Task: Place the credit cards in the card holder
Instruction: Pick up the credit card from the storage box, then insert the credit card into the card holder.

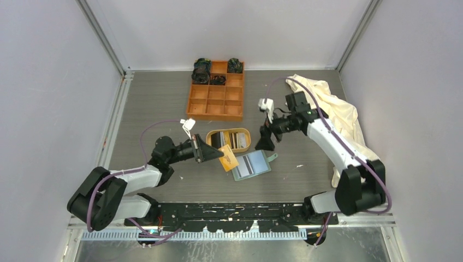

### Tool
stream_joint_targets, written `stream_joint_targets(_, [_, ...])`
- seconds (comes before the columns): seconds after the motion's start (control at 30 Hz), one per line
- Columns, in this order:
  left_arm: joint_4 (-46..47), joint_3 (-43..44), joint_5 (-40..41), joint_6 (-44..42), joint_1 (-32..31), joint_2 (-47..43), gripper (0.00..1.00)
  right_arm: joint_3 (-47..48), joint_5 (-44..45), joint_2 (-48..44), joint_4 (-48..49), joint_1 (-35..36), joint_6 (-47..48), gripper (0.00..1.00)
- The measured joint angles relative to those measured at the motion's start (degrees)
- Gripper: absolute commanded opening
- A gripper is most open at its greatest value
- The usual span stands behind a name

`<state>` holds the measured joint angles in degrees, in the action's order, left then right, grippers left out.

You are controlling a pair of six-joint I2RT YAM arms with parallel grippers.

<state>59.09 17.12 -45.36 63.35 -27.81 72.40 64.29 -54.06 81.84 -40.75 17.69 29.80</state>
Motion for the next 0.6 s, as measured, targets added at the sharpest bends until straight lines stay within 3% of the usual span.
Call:
stream_joint_targets(0.1, [-2.3,-2.6,4.5,1.2,-3.8,-0.3,0.00,-8.8,9.2,-6.7,-0.1,-1.6,15.3,1.00])
stream_joint_targets(0.23, [-3.1,-5.1,9.2,5.4,-6.2,1.3,0.00,-15.8,16.6,-6.9,-1.6,-0.2,30.4,1.00])
stream_joint_targets(0.47, [-0.8,-6.7,12.3,12.6,-7.3,8.9,0.00,-16.4,25.3,-0.9,0.8,1.0,42.9,0.99])
stream_joint_targets(0.6, [5.1,-6.7,12.3,14.8,-8.3,14.8,0.00,-16.4,28.3,1.9,2.3,3.6,48.3,0.99])
